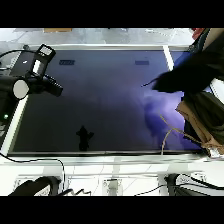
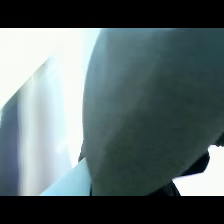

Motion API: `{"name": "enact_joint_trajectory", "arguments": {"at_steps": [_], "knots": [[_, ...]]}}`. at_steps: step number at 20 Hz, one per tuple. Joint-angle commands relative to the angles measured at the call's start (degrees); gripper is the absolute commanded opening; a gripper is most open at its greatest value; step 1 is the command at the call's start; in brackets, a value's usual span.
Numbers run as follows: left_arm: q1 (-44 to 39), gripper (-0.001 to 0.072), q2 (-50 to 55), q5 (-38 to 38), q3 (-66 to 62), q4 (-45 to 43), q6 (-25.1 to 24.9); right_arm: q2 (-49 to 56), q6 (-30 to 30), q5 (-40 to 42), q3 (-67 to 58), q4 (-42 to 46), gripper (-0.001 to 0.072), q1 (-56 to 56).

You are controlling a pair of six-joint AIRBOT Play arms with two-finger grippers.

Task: Fold the clothes and pants, and hang the long-sleeved shirts on hangers.

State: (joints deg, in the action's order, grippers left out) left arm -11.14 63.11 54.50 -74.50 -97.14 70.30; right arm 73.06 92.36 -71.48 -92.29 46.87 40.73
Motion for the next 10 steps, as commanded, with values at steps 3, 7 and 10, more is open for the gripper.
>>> {"name": "enact_joint_trajectory", "arguments": {"at_steps": [3,7,10], "knots": [[0.1,0.0012,-0.5,0.2,0.0,-0.1,0.0,-6.7,16.8,-16.6,0.3,30.7,0.0028,17.5],[0.1,0.0012,-0.5,0.2,0.0,-0.1,0.0,-6.7,16.7,-24.8,4.2,41.7,0.0028,19.6],[0.1,0.0012,-0.5,0.2,0.0,-0.1,0.0,-6.5,16.7,-24.7,7.6,40.2,0.0337,19.2]]}}
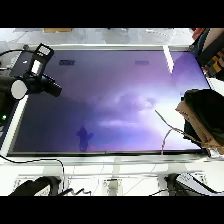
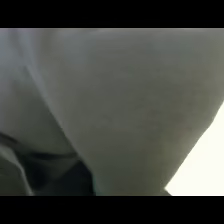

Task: Fold the clothes and pants, and hang the long-sleeved shirts on hangers.

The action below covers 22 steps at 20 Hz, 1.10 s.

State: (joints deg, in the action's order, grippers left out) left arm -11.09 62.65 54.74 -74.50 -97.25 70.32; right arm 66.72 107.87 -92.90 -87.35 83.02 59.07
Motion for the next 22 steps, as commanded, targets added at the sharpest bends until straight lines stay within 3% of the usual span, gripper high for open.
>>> {"name": "enact_joint_trajectory", "arguments": {"at_steps": [1,2,4,5,7,8,13,17,20,22], "knots": [[0.1,0.0012,0.0,0.0,0.0,0.0,0.0,0.1,1.1,-3.7,2.9,3.1,0.0632,0.9],[0.1,0.0012,0.0,0.0,0.0,0.0,0.0,0.2,0.3,-3.5,2.9,2.7,0.0688,0.9],[0.1,0.0012,0.0,0.0,0.0,0.0,0.0,0.2,-1.0,-3.4,2.9,2.7,0.0686,0.9],[0.1,0.0012,0.0,0.0,0.0,0.0,0.0,0.2,-3.0,-3.1,2.9,2.1,0.0578,0.9],[0.1,0.0012,0.0,0.0,0.0,0.0,0.0,0.1,-5.4,-1.7,2.9,-1.1,0.0063,0.9],[0.1,0.0012,0.0,0.0,0.0,0.0,0.0,0.0,-5.6,-0.5,2.9,-4.3,0.0028,0.4],[0.1,0.0012,0.0,0.0,0.0,0.0,0.0,0.0,-11.3,2.9,2.9,-9.8,0.0028,-9.6],[0.1,0.0012,0.0,0.0,0.0,0.0,0.0,-0.2,-18.9,4.1,2.9,-10.3,0.0028,-28.1],[0.1,0.0011,0.0,0.0,0.0,0.0,0.0,-0.9,-26.4,8.6,2.9,-8.2,0.0027,-44.7],[0.1,0.0012,0.0,0.0,0.0,0.0,0.0,-1.3,-29.1,10.5,2.9,-1.5,0.0028,-54.7]]}}
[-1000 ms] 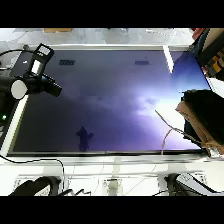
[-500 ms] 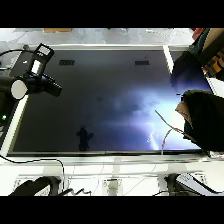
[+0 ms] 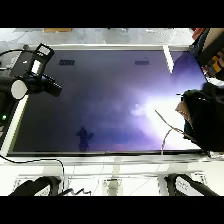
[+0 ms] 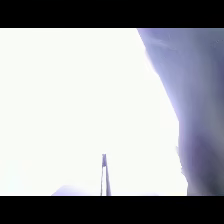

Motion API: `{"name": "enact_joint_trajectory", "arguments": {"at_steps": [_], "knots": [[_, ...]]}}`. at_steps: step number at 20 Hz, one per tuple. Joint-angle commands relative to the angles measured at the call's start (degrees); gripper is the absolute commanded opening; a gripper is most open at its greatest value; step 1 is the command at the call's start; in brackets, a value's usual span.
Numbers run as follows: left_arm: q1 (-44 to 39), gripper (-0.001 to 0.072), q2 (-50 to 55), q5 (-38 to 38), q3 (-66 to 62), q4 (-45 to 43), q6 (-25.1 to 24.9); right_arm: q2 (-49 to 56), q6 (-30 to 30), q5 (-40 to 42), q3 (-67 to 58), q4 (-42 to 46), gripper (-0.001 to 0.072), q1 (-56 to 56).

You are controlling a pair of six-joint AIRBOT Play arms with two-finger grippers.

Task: Fold the clothes and pants, and hang the long-sleeved shirts on hangers.

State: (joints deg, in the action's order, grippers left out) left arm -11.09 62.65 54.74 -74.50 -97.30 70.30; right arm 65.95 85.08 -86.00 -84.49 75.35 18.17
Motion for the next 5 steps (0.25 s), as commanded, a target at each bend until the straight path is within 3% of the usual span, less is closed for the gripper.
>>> {"name": "enact_joint_trajectory", "arguments": {"at_steps": [1,3,5], "knots": [[0.1,0.0012,0.0,0.0,0.0,0.0,0.0,-0.5,-6.2,3.9,0.0,11.5,0.0028,-18.0],[0.1,0.0012,0.0,0.0,0.0,0.0,0.0,-0.5,-5.7,5.1,0.0,17.8,0.0027,-23.6],[0.1,0.0012,0.0,0.0,0.0,0.0,0.0,-0.5,-3.7,7.9,0.0,17.4,0.0028,-25.4]]}}
